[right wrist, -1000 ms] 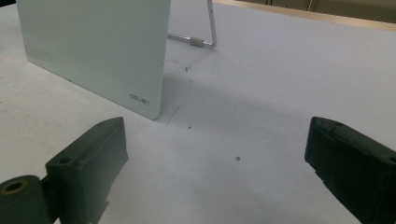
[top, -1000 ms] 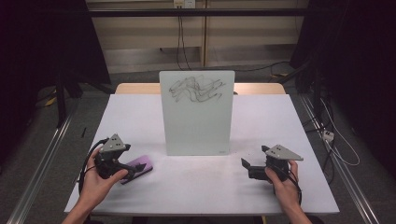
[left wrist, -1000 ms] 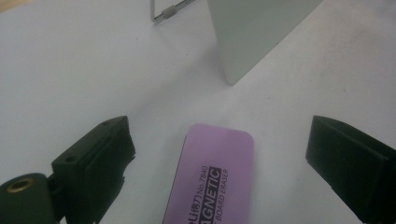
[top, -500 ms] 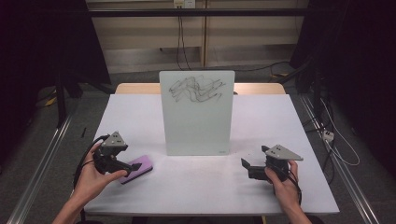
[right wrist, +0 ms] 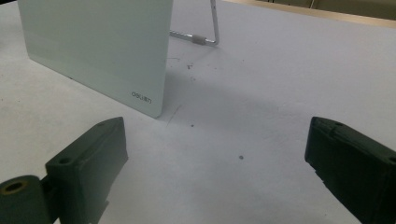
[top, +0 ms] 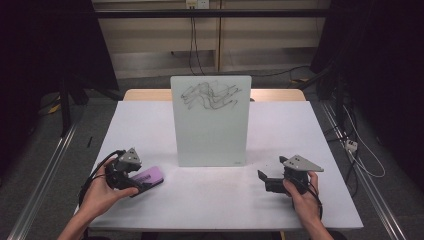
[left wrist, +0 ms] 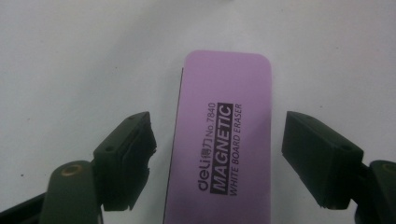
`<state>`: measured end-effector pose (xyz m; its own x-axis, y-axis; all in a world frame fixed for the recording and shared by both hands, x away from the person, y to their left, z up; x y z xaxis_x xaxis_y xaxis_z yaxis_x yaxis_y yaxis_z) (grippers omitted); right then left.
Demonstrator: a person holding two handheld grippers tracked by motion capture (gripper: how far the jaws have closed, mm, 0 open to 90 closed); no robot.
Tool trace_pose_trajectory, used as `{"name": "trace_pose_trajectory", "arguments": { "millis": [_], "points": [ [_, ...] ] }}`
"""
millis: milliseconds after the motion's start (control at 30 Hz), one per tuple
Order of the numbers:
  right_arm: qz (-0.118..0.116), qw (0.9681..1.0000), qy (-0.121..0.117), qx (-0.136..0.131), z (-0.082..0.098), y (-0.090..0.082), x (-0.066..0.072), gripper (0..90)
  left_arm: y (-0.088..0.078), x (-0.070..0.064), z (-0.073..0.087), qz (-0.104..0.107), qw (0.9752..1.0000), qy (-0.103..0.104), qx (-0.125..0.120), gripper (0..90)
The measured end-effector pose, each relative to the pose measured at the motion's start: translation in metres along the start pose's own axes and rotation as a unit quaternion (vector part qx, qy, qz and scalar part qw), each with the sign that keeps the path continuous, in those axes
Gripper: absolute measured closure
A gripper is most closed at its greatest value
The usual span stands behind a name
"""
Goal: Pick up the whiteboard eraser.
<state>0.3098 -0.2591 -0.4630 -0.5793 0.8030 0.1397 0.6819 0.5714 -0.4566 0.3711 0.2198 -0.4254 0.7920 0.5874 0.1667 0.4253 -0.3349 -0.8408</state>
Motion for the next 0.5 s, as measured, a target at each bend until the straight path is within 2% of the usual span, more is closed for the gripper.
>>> {"name": "trace_pose_trajectory", "arguments": {
  "millis": [367, 500],
  "points": [
    [-0.001, 1.0, -0.001, 0.0, 0.0, 0.0006, 0.0, 5.9, 0.0096, -0.0018, -0.0018, 0.019, 0.9991, 0.027, 0.026, 33.6],
    [-0.002, 1.0, -0.004, -0.001, -0.0002, 0.0006, 0.0004, 5.9, 0.0108, -0.0033, -0.0018, 0.014, 0.9988, 0.035, 0.032, 36.3]
  ]
}}
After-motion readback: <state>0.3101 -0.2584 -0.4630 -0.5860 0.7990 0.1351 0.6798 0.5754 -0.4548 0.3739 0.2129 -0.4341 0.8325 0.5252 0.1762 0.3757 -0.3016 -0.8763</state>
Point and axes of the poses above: each handheld gripper's, and its own axes: y roughly forward along the jaws, z roughly out of its underside, x roughly to its left, the point moved 1 cm from there along y, roughly forward along the jaws, and after that the axes turned 11 degrees about -z, right-handed, at the moved point
